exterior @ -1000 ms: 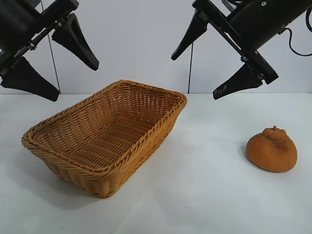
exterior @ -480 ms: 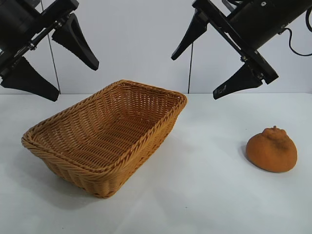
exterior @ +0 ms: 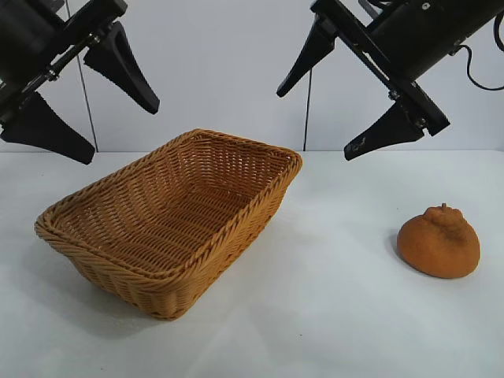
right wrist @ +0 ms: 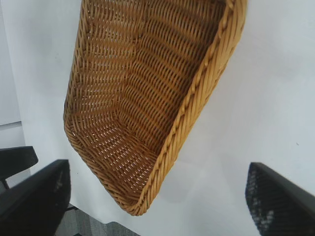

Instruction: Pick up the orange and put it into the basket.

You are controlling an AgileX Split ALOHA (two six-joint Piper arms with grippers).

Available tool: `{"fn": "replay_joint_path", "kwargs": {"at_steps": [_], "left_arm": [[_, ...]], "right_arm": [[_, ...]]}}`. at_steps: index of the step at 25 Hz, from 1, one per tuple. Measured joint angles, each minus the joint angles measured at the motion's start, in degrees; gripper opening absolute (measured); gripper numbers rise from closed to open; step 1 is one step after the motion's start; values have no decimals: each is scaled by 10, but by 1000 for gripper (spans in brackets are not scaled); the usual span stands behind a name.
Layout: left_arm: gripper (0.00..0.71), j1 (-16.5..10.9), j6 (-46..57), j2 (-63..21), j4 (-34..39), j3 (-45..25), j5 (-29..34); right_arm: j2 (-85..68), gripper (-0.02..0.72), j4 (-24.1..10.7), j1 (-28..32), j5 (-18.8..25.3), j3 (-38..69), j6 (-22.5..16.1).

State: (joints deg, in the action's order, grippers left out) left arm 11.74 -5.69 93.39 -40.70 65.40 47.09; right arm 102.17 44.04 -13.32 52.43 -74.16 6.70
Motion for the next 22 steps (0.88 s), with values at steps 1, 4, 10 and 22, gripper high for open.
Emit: {"fn": "replay_joint_path", "kwargs": {"at_steps": [1, 4, 10, 22], "left_arm": [[582, 0, 15, -5, 15, 0, 4], [582, 0, 77, -29, 70, 0, 22], [582, 0, 250, -82, 181, 0, 58], [582, 0, 437, -95, 212, -89, 31]], "right_arm": [[0, 661, 0, 0, 0, 0, 0], [0, 661, 0, 0, 0, 0, 0], [0, 661, 0, 0, -1, 0, 0], [0, 661, 1, 0, -3, 0, 0]]}}
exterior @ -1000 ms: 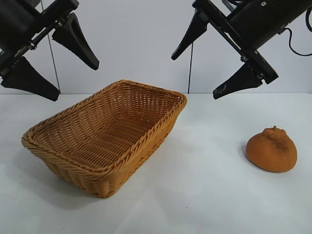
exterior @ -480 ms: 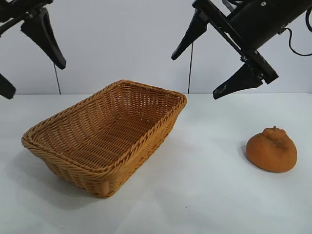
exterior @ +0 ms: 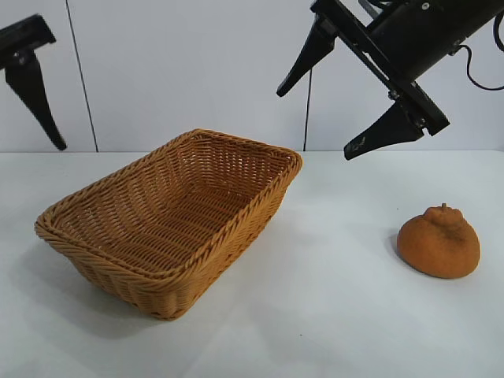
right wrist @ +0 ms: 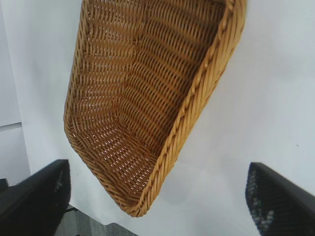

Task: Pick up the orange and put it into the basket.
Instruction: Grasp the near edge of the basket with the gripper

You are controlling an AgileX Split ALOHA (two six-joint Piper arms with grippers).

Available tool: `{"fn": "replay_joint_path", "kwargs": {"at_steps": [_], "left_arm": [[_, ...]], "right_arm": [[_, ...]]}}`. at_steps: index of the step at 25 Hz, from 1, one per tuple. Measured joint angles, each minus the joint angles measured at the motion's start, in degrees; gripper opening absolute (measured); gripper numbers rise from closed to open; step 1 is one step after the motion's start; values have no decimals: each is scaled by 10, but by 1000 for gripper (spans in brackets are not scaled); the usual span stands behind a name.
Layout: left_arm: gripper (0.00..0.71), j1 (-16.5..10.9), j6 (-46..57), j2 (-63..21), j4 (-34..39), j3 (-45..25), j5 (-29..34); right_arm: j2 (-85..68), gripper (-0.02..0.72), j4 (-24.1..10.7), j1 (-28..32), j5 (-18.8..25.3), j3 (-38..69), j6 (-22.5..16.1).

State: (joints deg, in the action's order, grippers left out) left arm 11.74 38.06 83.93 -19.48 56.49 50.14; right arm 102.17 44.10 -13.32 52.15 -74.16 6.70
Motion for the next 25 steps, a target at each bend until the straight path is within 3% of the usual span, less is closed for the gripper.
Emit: {"fn": "replay_joint_path", "kwargs": {"at_steps": [4, 10, 13, 25], "left_arm": [[582, 24, 49, 0, 2, -36, -49], [582, 105, 149, 6, 34, -40, -124], [582, 130, 222, 27, 70, -40, -134], [582, 142, 361, 142, 154, -40, -219]], "right_arm": [[0, 661, 0, 0, 0, 0, 0], [0, 661, 0, 0, -2, 0, 0], [0, 661, 0, 0, -3, 0, 0], [0, 661, 0, 0, -3, 0, 0]]}}
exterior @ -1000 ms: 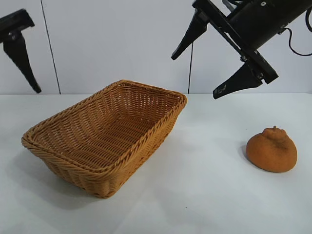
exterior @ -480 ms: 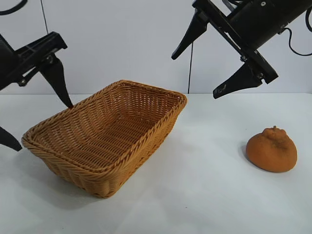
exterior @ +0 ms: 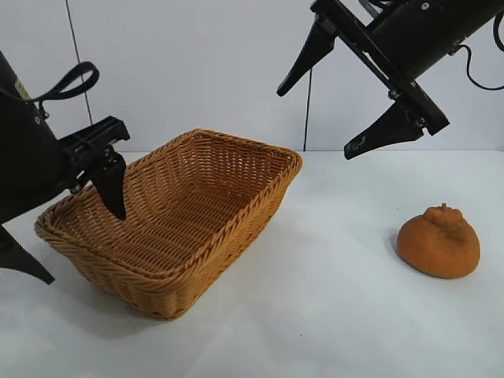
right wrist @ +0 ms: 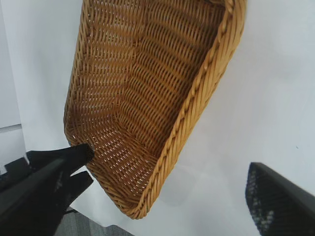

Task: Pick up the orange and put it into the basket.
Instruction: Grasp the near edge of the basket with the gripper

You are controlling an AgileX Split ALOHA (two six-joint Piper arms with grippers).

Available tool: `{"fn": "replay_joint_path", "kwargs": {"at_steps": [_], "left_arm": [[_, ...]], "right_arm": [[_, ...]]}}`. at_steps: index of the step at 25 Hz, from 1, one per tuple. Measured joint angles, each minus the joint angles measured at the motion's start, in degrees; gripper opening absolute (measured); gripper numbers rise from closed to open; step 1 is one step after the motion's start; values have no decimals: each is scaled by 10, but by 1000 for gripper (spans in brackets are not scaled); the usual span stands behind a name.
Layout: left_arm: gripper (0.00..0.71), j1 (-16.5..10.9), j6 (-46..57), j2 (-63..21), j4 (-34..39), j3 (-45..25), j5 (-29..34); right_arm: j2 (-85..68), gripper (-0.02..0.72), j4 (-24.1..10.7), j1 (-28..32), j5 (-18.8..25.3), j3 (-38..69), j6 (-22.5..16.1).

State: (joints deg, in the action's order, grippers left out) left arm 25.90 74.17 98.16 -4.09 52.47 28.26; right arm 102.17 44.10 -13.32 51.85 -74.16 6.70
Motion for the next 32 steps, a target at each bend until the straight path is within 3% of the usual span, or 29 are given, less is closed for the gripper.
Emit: {"fn": "replay_joint_path", "kwargs": {"at_steps": [9, 14, 16, 21, 23, 28, 32], "left_arm": [[582, 0, 6, 88, 0, 0, -77], [575, -6, 7, 92, 0, 0, -82], [523, -15, 7, 92, 0, 0, -81], [211, -31, 7, 92, 0, 0, -47], [118, -33, 11, 92, -3, 0, -48], [99, -35, 4, 91, -6, 10, -44], [97, -35, -27, 91, -11, 54, -2]], "right_arm": [[0, 661, -1, 0, 0, 0, 0], [0, 661, -1, 0, 2, 0, 0], [0, 661, -1, 0, 2, 0, 0], [0, 661, -1, 0, 2, 0, 0], [0, 661, -1, 0, 2, 0, 0], [0, 661, -1, 0, 2, 0, 0], [0, 661, -1, 0, 2, 0, 0]]}}
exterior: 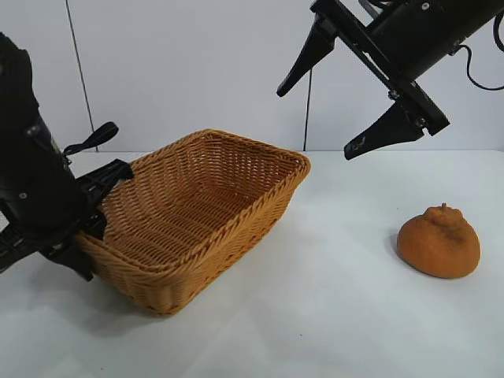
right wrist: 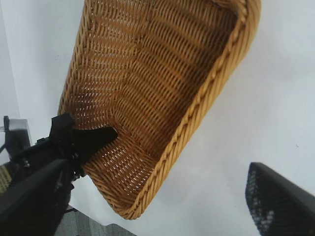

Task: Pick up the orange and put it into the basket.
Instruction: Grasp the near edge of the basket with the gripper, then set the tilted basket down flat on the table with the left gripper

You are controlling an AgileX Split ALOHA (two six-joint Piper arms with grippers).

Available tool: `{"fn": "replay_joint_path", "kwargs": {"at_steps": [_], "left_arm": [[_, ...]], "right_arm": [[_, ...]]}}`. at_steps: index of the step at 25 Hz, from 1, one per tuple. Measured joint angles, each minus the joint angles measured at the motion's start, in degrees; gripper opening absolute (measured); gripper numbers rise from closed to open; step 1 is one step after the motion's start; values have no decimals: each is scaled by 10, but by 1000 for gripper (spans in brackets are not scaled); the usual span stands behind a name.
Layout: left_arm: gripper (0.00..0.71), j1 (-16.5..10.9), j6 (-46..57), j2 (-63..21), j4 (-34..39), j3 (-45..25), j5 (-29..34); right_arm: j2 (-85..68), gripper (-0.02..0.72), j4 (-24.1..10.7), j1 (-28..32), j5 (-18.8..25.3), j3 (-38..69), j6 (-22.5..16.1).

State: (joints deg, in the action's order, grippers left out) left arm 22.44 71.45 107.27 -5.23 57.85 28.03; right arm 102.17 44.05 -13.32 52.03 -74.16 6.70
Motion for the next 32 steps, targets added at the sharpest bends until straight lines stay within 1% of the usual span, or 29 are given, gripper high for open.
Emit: {"fn": "replay_joint_path", "kwargs": {"at_steps": [4, 6, 12, 14, 17, 23, 28, 30, 32], "left_arm": [[97, -6, -49, 1, -19, 55, 37], [96, -16, -84, 1, -38, 77, 46], [96, -65, -220, 2, -93, 115, 85], [96, -81, -266, 2, -98, 126, 104], [96, -96, -334, 5, -99, 142, 134], [96, -96, -461, 37, -99, 201, 212], [96, -96, -546, 70, -99, 272, 280], [96, -96, -569, 80, -102, 289, 298], [96, -96, -586, 87, -113, 296, 300]], "right_arm": [[0, 661, 1, 0, 1, 0, 0], [0, 661, 1, 0, 1, 0, 0], [0, 661, 1, 0, 1, 0, 0], [0, 661, 1, 0, 1, 0, 0], [0, 661, 1, 0, 1, 0, 0], [0, 661, 1, 0, 2, 0, 0], [0, 661, 1, -1, 2, 0, 0], [0, 661, 1, -1, 2, 0, 0], [0, 661, 1, -1, 2, 0, 0]]}}
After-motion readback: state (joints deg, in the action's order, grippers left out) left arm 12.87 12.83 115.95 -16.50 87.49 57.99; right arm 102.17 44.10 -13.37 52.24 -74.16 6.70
